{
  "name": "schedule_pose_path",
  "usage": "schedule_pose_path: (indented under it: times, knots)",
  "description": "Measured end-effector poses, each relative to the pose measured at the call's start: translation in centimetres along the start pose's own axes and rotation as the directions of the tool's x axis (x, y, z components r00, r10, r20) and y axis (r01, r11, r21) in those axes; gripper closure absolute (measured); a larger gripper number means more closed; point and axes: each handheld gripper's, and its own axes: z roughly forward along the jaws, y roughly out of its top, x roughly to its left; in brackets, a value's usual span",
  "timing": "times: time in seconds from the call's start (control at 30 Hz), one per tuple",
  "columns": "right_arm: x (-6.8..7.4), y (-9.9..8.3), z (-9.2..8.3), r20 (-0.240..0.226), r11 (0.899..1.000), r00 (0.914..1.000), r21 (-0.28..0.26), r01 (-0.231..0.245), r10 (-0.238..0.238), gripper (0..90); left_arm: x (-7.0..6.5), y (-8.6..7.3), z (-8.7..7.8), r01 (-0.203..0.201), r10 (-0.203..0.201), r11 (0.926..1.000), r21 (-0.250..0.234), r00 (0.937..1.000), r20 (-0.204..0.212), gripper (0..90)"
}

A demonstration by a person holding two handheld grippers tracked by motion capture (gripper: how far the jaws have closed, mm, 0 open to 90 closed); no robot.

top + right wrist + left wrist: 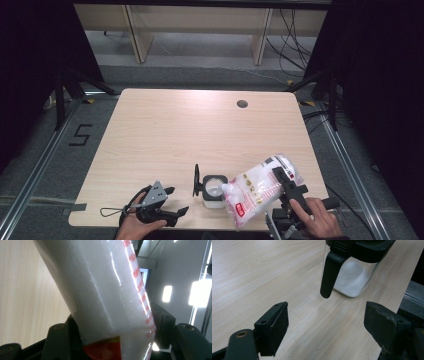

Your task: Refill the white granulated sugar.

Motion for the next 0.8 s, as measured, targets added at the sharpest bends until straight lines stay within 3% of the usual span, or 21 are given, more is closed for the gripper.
schedule_pose_path:
  times: [0.27,0.3,0.37,0.47,0.53,0.6,0.67,0.73,0.77,0.8]
  knots:
    - [0.00,-0.03,0.20,0.024,0.999,0.9996,-0.033,0.017,-0.017,42.2,0.07,0.03,-0.01,-0.004,0.004,1.0000,0.005,1.0000,0.002,19.4]
    - [0.04,0.08,0.01,-0.004,1.000,1.0000,0.000,-0.008,0.008,42.1,0.07,0.02,-0.01,-0.001,0.001,1.0000,0.007,1.0000,0.002,19.4]
    - [0.16,0.04,0.20,0.022,1.000,0.9997,-0.025,-0.004,0.004,42.2,0.04,0.02,-0.05,0.000,0.000,1.0000,0.005,1.0000,0.002,19.4]
    - [0.01,0.11,-0.08,-0.015,1.000,0.9997,0.011,-0.017,0.017,42.2,0.07,0.03,-0.03,-0.001,0.001,1.0000,0.005,1.0000,0.002,19.4]
    - [0.14,0.08,-0.02,0.008,1.000,0.9998,-0.001,-0.019,0.019,42.2,0.04,0.00,-0.01,-0.001,0.001,1.0000,-0.001,1.0000,0.004,19.4]
    - [0.32,0.00,0.02,0.012,0.999,0.9985,-0.009,-0.054,0.054,42.2,0.06,0.03,-0.03,-0.002,0.002,1.0000,0.004,1.0000,0.002,19.5]
    - [-0.05,0.06,0.05,0.014,1.000,0.9999,-0.012,-0.001,0.002,42.3,0.05,0.02,-0.03,-0.001,0.001,1.0000,0.005,1.0000,0.002,19.4]
    - [-0.02,-0.04,0.12,0.016,1.000,0.9998,-0.023,0.009,-0.009,42.2,0.06,0.03,-0.04,-0.003,0.003,1.0000,0.005,1.0000,0.002,19.4]
    - [0.01,-0.02,0.10,0.014,1.000,0.9999,-0.017,0.001,-0.001,42.2,0.06,0.03,-0.03,-0.002,0.002,1.0000,0.005,1.0000,0.003,19.5]
    - [0.36,-0.03,0.03,0.001,0.999,0.9986,0.001,-0.053,0.053,42.2,0.06,0.03,-0.03,-0.001,0.001,1.0000,0.005,1.0000,0.002,19.4]
